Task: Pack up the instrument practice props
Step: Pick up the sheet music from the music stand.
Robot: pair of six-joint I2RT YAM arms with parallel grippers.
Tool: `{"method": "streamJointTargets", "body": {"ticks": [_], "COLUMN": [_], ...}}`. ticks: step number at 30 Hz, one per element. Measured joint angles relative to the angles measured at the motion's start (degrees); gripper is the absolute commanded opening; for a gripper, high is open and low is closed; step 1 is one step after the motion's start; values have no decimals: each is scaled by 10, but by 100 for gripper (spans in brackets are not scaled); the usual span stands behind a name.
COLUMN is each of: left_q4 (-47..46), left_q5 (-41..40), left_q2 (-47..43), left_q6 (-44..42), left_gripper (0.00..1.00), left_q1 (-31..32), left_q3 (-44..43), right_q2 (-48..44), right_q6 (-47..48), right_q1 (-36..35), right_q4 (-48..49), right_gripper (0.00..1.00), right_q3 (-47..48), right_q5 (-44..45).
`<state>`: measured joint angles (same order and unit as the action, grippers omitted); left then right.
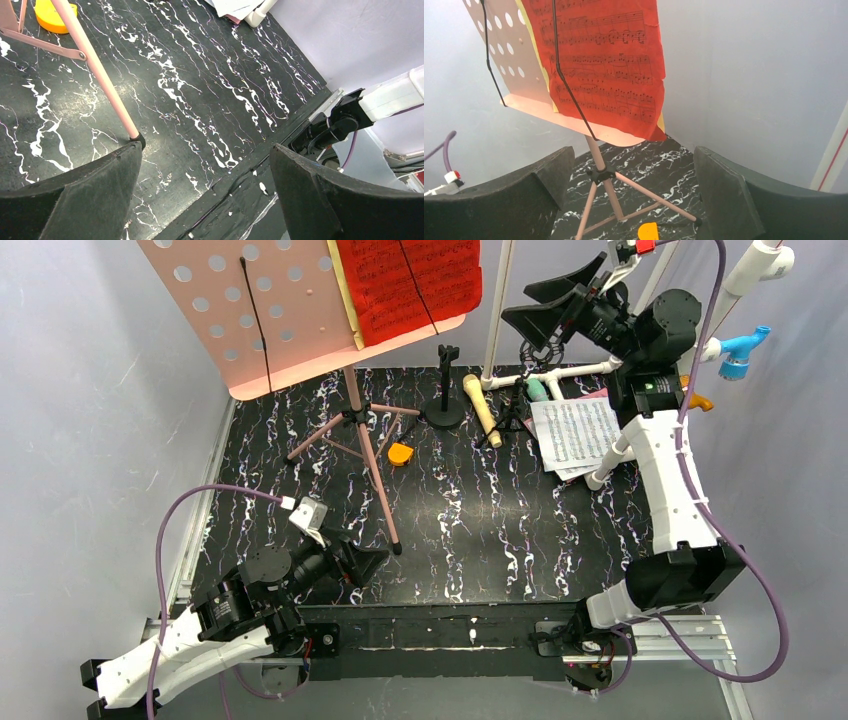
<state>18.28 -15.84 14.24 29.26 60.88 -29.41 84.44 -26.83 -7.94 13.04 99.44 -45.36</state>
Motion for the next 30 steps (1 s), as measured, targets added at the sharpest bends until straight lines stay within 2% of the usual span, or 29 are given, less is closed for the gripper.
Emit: {"method": "streamJointTargets", "body": {"ticks": [13, 30], "left_q4": [0, -12], "left_q5": [0, 0], "left_q2": [16, 50], "left_q6": [16, 18], "left_gripper": [98, 98], "left_q1": [0, 0], "left_q3": [0, 0], "right_q2": [68, 96], "right_q6": [-120, -165], "right_q1": [-21, -67], "right_q4": [52, 96], "right_gripper": [98, 94], "right_q3": [1, 34], "right_q5": [38, 43]}}
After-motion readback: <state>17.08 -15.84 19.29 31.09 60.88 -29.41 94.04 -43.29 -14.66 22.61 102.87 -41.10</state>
